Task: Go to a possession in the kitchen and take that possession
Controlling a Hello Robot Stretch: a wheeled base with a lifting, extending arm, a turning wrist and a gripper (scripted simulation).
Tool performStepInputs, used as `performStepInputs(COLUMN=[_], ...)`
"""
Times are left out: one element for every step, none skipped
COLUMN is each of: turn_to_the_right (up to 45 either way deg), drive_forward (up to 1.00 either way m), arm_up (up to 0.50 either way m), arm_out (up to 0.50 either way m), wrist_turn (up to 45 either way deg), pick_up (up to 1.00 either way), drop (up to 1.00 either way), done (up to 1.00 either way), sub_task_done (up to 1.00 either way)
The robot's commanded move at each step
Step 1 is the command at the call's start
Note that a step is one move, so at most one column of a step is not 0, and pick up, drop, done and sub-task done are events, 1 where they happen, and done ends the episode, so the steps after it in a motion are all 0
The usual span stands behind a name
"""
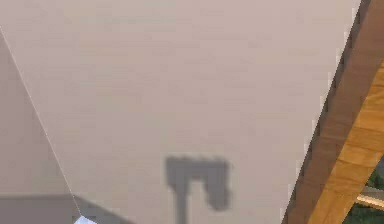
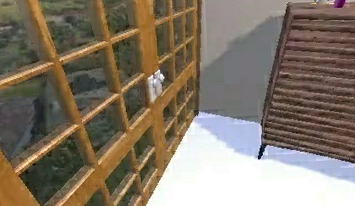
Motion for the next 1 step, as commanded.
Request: performStepInputs(turn_to_the_right=[-15.0], drive_forward=[0.0], arm_up=[0.0], arm_out=[0.0], wrist_turn=[0.0], pick_up=[0.0], drop=[0.0], done=[0.0], sub_task_done=[0.0])
